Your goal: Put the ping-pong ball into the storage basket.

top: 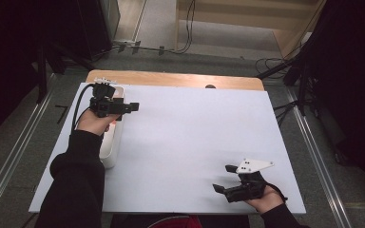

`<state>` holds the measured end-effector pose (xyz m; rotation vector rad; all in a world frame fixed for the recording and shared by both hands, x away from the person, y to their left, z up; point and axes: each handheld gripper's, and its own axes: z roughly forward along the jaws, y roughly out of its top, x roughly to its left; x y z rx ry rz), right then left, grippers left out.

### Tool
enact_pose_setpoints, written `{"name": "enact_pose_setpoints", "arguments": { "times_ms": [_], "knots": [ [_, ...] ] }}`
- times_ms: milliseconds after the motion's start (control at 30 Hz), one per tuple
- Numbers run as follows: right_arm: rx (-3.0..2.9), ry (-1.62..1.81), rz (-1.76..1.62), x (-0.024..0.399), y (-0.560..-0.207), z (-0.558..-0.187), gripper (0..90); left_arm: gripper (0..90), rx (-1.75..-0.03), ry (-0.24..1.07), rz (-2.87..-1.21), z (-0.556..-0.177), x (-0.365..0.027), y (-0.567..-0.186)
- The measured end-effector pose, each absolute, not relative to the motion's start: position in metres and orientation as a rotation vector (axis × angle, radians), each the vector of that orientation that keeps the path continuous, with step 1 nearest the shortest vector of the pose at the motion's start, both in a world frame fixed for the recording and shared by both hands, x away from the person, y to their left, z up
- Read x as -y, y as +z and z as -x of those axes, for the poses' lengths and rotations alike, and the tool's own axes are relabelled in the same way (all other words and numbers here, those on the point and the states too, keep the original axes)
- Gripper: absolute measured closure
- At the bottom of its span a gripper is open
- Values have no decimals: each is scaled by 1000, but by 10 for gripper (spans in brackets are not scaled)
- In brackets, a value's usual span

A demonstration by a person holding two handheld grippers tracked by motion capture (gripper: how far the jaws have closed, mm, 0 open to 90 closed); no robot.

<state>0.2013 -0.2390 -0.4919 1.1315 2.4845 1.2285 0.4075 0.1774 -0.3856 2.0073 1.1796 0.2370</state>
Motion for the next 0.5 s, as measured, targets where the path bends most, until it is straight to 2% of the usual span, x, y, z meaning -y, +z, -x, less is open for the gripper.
{"name": "enact_pose_setpoints", "arguments": {
  "times_ms": [500],
  "knots": [
    [-2489,1222,-1126,239,-492,-201,134,271,-1069,125,-2033,-401,-152,-390]
  ]
}}
